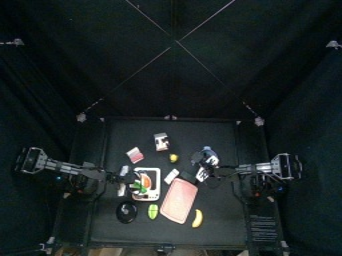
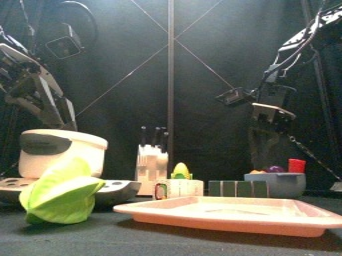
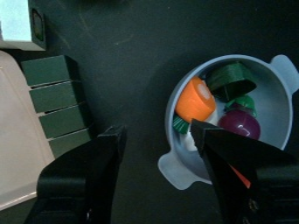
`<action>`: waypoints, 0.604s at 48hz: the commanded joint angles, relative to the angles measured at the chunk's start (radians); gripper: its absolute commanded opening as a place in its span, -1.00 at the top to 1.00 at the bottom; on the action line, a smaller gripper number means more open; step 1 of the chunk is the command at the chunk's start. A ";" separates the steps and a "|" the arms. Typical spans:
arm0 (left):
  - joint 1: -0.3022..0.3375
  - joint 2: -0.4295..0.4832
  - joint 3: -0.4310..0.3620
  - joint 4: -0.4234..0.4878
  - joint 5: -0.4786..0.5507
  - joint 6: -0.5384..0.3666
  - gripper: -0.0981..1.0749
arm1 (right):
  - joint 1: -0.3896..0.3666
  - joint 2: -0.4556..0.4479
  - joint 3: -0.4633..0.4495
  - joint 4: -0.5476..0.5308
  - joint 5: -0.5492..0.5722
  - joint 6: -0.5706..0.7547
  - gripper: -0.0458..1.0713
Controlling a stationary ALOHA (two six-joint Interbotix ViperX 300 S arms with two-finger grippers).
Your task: Place carrot bottom into pot
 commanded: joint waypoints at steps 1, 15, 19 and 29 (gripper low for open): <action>0.003 0.000 -0.026 0.002 -0.003 0.000 -0.65 | -0.003 -0.011 -0.012 -0.002 -0.003 -0.002 -0.74; 0.005 0.000 -0.029 0.003 -0.003 0.000 -0.65 | -0.002 -0.011 -0.012 0.000 -0.003 -0.002 -0.74; 0.005 0.000 -0.029 0.003 -0.003 0.000 -0.65 | -0.002 -0.011 -0.012 0.000 -0.003 -0.002 -0.74; 0.003 0.000 -0.029 0.002 -0.003 0.000 -0.65 | 0.000 -0.011 -0.017 0.006 -0.003 0.000 -0.74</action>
